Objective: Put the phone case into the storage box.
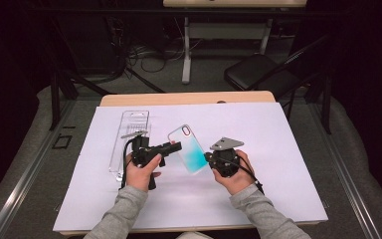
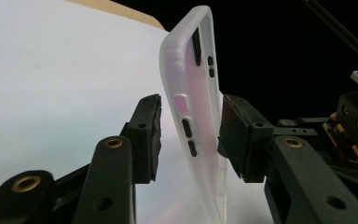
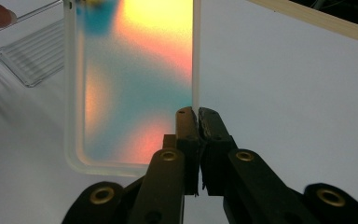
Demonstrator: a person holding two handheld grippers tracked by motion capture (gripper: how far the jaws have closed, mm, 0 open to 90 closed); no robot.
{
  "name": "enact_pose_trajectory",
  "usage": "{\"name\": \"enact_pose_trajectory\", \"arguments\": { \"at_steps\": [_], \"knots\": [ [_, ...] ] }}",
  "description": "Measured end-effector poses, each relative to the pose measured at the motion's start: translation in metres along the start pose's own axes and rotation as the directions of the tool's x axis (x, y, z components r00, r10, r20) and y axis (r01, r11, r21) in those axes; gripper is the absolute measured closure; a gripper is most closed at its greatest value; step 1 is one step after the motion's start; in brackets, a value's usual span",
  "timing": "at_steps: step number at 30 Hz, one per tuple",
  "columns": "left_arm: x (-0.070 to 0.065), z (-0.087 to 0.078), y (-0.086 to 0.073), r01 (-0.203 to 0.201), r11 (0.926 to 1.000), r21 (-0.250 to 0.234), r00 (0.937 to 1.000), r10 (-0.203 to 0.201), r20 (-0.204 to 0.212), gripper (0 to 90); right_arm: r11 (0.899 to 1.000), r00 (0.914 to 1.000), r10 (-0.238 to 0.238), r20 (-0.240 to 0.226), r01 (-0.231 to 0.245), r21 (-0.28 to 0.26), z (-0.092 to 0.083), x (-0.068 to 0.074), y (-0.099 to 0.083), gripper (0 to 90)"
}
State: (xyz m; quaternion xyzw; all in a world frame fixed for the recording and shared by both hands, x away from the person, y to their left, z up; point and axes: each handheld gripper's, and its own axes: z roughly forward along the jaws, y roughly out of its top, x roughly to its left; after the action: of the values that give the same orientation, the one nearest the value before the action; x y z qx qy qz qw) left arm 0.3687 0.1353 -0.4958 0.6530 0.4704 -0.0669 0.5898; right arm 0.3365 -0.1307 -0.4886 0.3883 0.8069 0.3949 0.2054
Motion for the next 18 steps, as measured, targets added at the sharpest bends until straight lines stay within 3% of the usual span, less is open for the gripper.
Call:
{"name": "enact_pose_trajectory", "arguments": {
  "at_steps": [18],
  "knots": [
    [0.0038,-0.0007,-0.0010,0.016,0.9999,0.001,0.9999,-0.016,-0.001,70.5,1.000,0.9999,0.005,-0.012,-0.005,0.004,0.0010,0.0008,-0.0008,87.8]
  ]
}}
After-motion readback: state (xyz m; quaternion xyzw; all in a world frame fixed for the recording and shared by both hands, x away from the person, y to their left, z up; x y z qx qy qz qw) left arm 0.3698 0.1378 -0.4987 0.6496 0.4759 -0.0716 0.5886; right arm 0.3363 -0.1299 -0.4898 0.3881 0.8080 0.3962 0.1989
